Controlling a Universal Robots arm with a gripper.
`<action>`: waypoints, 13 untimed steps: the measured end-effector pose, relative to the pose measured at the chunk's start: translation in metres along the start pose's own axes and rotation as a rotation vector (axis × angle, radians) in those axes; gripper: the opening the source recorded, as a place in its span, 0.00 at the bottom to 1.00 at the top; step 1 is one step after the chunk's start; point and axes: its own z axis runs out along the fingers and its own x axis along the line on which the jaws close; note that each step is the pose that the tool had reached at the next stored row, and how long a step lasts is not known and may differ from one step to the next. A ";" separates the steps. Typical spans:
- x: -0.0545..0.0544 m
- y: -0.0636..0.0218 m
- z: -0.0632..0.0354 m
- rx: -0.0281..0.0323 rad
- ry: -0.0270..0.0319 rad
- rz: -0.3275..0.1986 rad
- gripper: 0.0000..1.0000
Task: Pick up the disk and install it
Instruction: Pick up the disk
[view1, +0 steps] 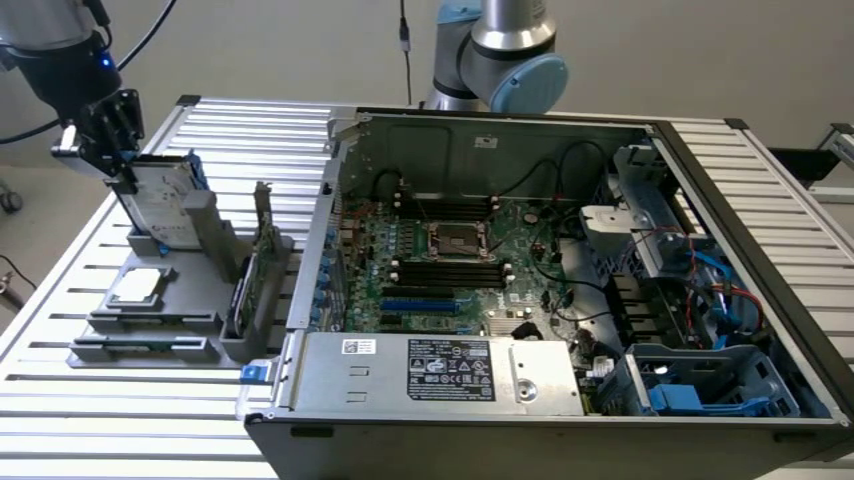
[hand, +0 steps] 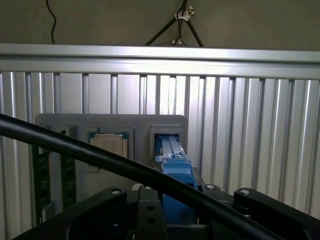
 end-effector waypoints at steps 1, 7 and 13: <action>0.000 0.0000 0.0000 0.0000 0.0000 0.000 0.33; 0.001 -0.0001 0.0001 0.0001 0.0000 0.000 0.33; 0.001 -0.0001 0.0000 -0.0001 0.0000 0.006 0.33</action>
